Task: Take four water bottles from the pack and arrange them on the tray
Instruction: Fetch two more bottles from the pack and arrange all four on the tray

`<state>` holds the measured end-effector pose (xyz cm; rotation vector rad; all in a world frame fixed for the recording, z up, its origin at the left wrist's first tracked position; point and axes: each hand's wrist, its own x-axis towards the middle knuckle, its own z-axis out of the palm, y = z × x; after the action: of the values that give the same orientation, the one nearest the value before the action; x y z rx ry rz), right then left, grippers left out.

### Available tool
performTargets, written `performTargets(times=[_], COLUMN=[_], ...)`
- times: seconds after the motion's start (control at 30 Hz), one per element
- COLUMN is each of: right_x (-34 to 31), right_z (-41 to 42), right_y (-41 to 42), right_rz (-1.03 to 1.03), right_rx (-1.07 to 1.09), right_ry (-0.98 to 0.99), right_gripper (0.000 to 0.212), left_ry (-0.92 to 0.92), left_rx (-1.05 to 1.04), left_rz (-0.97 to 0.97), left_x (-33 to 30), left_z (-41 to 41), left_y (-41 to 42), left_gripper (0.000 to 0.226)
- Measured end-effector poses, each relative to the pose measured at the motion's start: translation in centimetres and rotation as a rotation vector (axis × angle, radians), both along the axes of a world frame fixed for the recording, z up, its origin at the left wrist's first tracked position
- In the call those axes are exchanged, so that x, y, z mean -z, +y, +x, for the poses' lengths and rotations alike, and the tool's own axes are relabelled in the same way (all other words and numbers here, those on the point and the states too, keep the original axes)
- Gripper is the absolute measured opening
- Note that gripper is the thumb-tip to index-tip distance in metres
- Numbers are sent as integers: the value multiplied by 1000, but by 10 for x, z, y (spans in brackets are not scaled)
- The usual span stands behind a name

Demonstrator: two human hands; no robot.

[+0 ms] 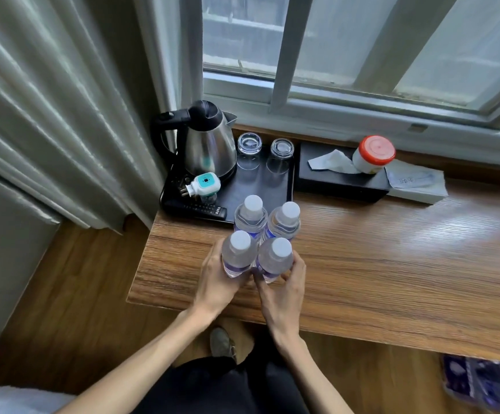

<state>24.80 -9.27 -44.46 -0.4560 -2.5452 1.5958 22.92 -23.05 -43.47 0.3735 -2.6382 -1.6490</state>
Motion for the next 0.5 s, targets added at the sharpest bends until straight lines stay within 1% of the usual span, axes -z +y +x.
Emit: performTargets(times=[0.1, 0.2, 0.3, 0.37, 0.43, 0.5], right_x=[2, -2, -10, -15, -26, -40], right_z=[-3, 6, 19, 19, 17, 12], right_y=[4, 11, 27, 45, 63, 79], right_rz=[7, -17, -72, -107, -137, -150], right_rx=[-16, -44, -27, -6, 33, 64], right_ry=[-14, -17, -33, -58, -78, -74], right_gripper=[74, 67, 62, 58, 56, 56], left_ry=[14, 2, -31, -40, -27, 11], left_rx=[-38, -60, -162, -208, -248, -280], left_rz=[-16, -21, 80, 122, 113, 48], left_x=[2, -1, -8, -17, -29, -44], left_z=[1, 10, 20, 23, 28, 26], left_y=[2, -2, -4, -8, -18, -35], left_gripper=[63, 58, 51, 53, 51, 51])
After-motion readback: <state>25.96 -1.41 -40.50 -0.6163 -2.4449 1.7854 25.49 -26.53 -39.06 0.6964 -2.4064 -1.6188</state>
